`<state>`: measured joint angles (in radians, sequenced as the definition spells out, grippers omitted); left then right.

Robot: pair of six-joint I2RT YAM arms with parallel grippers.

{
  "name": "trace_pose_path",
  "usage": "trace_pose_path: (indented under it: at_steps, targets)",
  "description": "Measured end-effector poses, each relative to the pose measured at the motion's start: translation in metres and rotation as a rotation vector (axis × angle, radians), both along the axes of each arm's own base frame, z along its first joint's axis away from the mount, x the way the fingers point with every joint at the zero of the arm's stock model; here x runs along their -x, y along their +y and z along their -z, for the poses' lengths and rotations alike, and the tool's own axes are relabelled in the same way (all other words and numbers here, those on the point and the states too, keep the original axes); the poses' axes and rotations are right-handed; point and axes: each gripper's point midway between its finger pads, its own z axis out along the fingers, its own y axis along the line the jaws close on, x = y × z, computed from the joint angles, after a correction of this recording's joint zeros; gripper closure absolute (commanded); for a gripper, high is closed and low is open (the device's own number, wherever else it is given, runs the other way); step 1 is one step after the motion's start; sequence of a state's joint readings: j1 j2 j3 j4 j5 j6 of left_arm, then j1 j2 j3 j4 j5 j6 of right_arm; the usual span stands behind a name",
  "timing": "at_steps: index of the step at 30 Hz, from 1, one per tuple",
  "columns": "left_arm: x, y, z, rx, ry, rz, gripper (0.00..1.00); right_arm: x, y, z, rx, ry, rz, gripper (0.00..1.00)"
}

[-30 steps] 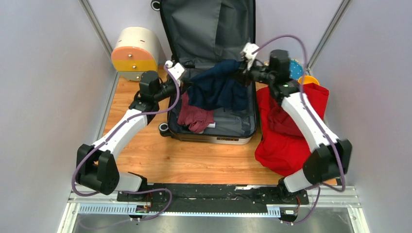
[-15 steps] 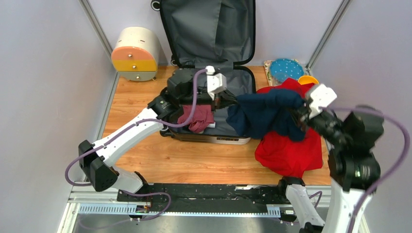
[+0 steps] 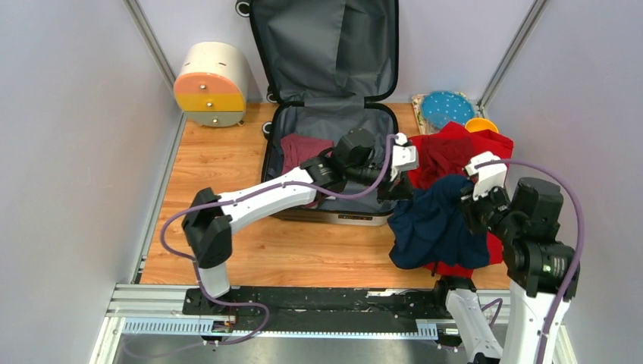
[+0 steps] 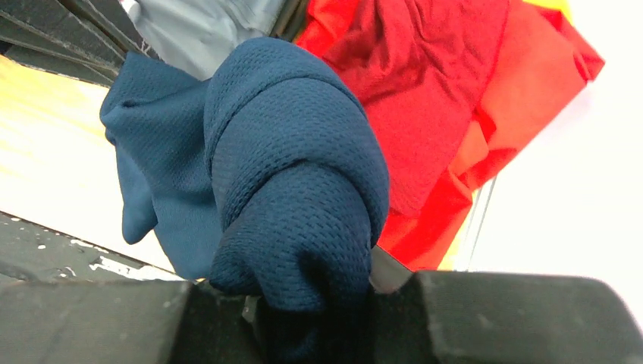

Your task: Open, take out, and arrange the luggage

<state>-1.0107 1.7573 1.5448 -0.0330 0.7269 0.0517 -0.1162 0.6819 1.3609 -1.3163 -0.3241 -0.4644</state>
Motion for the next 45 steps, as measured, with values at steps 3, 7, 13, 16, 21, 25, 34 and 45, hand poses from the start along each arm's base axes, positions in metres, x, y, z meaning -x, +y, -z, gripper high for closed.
trace_pose_path:
  at_steps: [3,7,13,16,21,25,34,45]
  targets:
    - [-0.016,-0.018,0.008,0.001,0.007,-0.024,1.00,-0.011,-0.012,0.012,0.018,0.063,0.050,1.00]
    - [-0.033,-0.037,0.007,0.025,-0.003,-0.052,1.00,-0.034,-0.044,0.021,-0.003,0.148,0.167,1.00]
    - [-0.047,-0.053,-0.009,0.091,-0.030,-0.083,1.00,-0.067,-0.104,0.026,-0.122,0.229,0.276,1.00]
    - [-0.057,-0.064,-0.012,0.120,-0.048,-0.102,1.00,-0.088,-0.119,0.041,-0.192,0.280,0.220,1.00]
    - [-0.079,-0.075,0.012,0.102,-0.046,-0.156,1.00,-0.114,-0.123,0.064,-0.290,0.338,0.135,1.00]
    - [-0.108,-0.074,0.038,0.069,-0.040,-0.235,1.00,-0.128,-0.127,0.078,-0.327,0.365,0.123,1.00]
    - [-0.158,-0.071,0.063,0.043,-0.050,-0.351,0.35,-0.163,-0.132,0.095,-0.272,0.359,0.123,0.18]
    - [-0.197,0.071,0.051,-0.127,0.031,-0.555,0.31,-0.197,-0.157,0.007,-0.158,0.135,0.214,0.14]
